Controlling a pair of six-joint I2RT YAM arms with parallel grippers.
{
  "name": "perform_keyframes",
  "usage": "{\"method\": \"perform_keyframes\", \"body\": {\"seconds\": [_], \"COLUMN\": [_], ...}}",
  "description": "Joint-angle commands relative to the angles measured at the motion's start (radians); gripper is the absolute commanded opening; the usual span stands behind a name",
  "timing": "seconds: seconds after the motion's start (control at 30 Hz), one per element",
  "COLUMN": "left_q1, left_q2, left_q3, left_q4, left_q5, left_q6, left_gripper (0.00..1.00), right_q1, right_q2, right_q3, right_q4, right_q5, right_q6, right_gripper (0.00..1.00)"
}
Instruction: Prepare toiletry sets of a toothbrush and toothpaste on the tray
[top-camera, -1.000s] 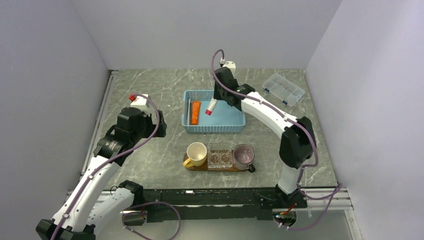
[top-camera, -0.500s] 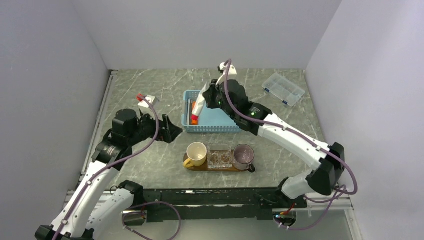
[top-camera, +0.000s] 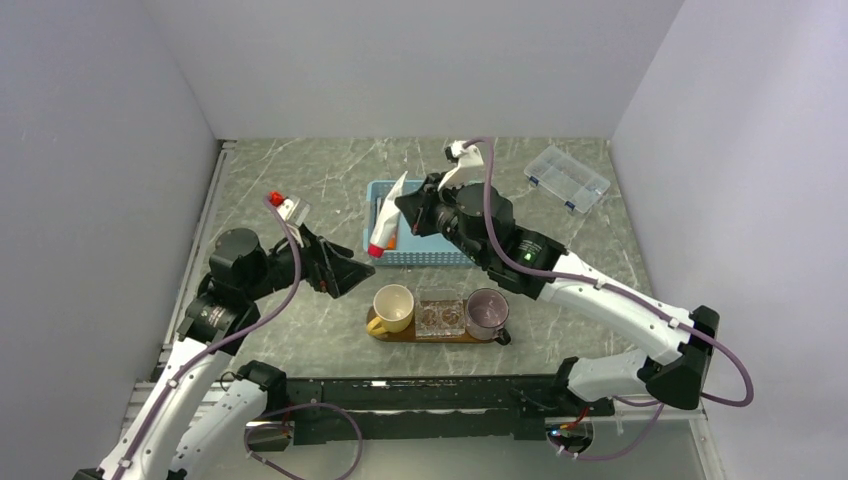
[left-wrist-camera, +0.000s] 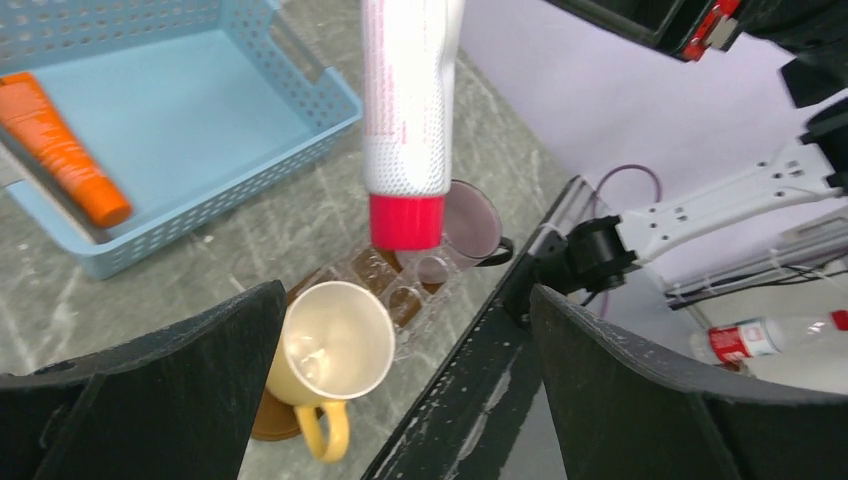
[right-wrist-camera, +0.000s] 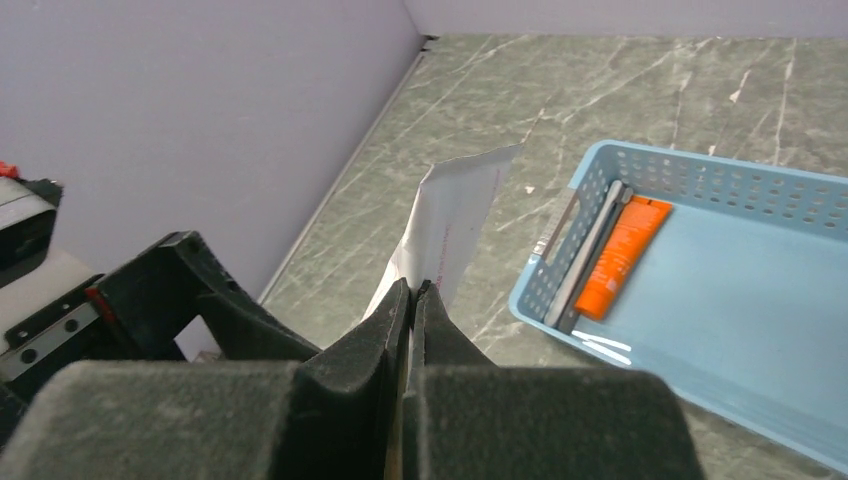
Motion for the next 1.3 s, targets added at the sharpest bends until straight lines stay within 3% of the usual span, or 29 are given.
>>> {"method": "perform_keyframes", "body": {"seconds": [0.0,0.4,0.63,0.93,1.13,1.23,1.27], "left_q1": [0.000,0.000,0.000,0.000,0.000,0.000,0.001], "left_q2": [-0.016,-0.021,-0.024,-0.019,-0.016,-0.011,-0.010], "left_q3": [-0.020,-0.038,-0.048,-0.045,-0.039,-0.033,-0.032], "left_q4": [0.115,0.196,0.234,0.226,0.210,0.183,0.172], "left_q5": [0.113,0.183,0.229,0.244,0.240,0.223,0.213], "left_q6": [-0.082,-0.140,-0.159,-0.145,-0.126,-0.098,-0.087], "left_gripper": [0.99,0.99,0.87,0.57,0.23,0.01,0.00], "right_q1": [0.037,0.121,0.147,0.168,0.172,0.172,0.172], "right_q2": [-0.048,-0.052,-0.063,-0.066,-0.072,-0.068,-0.070], "right_q3": [-0.007,0.008,-0.008,-0.007,-0.013,-0.007,-0.007], "right_q4": [0.112,0.142,0.176,0.180,0.166,0.129,0.114], "right_q5": [0.021,0.023,0.053,0.078,0.080,0.086,0.088], "right_q6": [0.021,0.031,0.024,0.008,-0.002,-0.010,-0.011], "right_gripper": [0.00,0.00,0.00,0.00,0.00,0.00,0.04]}}
